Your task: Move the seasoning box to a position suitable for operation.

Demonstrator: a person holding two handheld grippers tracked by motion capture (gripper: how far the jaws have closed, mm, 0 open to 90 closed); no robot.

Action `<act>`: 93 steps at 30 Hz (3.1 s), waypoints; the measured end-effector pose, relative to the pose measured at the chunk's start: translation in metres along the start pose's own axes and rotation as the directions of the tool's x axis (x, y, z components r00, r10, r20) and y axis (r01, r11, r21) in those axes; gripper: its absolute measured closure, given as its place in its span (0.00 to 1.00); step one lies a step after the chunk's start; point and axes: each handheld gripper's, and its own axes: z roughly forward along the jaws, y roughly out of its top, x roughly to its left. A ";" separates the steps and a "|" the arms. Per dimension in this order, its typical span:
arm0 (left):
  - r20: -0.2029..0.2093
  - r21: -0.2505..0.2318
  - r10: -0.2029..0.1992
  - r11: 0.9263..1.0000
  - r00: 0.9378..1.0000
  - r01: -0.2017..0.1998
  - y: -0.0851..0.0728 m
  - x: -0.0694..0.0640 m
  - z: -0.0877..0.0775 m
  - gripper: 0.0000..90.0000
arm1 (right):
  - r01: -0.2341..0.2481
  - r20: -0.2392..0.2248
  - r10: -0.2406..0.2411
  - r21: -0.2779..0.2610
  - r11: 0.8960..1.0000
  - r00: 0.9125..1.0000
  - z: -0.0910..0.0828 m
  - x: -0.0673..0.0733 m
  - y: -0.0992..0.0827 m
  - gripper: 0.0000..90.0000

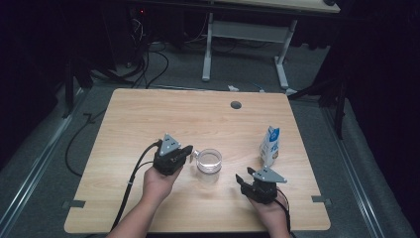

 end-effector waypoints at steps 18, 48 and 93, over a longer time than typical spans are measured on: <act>-0.025 0.021 0.038 0.999 0.999 -0.037 0.003 -0.007 0.011 1.00 | -0.003 -0.007 0.003 -0.005 1.000 1.000 0.000 0.001 0.001 0.52; -0.036 0.005 0.049 0.999 0.998 -0.049 0.000 -0.009 0.010 1.00 | 0.008 -0.032 -0.009 -0.009 1.000 0.999 0.002 0.006 0.004 0.53; -0.031 -0.018 0.045 0.999 0.999 -0.045 -0.006 -0.009 0.011 1.00 | 0.095 -0.142 -0.121 -0.180 0.979 0.982 0.004 0.049 0.052 1.00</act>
